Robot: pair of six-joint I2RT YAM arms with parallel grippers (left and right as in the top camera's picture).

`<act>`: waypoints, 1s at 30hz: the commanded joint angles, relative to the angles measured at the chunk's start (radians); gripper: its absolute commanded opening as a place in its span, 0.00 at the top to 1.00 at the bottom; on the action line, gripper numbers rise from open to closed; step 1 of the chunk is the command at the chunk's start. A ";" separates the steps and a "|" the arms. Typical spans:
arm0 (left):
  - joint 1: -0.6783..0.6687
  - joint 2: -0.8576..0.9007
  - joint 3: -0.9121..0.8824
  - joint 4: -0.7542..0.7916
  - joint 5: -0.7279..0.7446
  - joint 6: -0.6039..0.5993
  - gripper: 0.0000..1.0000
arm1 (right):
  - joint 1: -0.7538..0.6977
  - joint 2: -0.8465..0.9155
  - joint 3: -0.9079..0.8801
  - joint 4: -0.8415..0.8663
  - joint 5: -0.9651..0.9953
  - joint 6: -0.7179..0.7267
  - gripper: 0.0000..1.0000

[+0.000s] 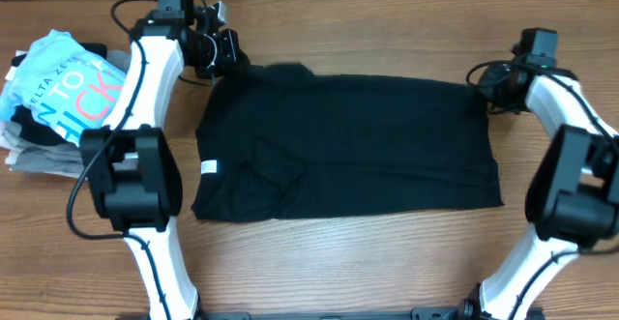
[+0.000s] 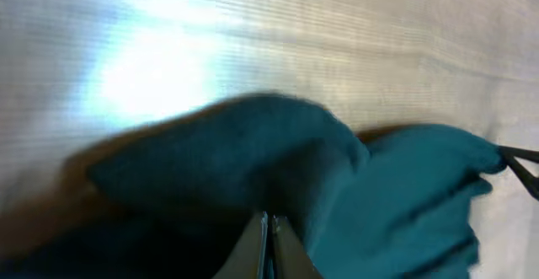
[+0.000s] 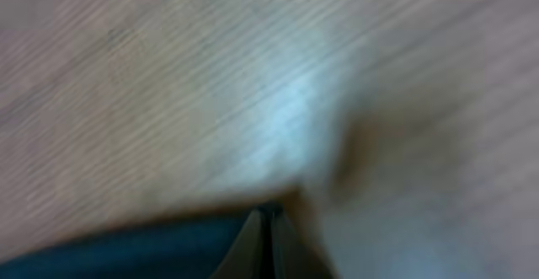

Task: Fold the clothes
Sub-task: 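Fold the top edge down toward the bottom hem with both grippers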

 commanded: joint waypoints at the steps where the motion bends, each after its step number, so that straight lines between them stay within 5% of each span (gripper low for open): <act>1: 0.010 -0.039 0.015 -0.101 0.010 0.016 0.96 | -0.021 -0.105 0.008 -0.101 0.010 0.005 0.96; 7: 0.042 -0.039 0.015 -0.349 0.013 0.070 0.96 | -0.082 -0.140 0.008 -0.373 0.039 0.028 0.96; 16: 0.048 -0.039 0.015 -0.609 0.015 0.245 0.96 | -0.111 -0.140 0.008 -0.516 0.042 0.028 0.96; 22: 0.048 -0.039 0.015 -0.806 0.189 0.488 0.96 | -0.111 -0.140 0.026 -0.614 -0.032 0.027 0.96; 30: 0.047 -0.067 -0.080 -0.813 0.138 0.514 0.96 | -0.111 -0.140 0.075 -0.752 0.058 0.024 0.96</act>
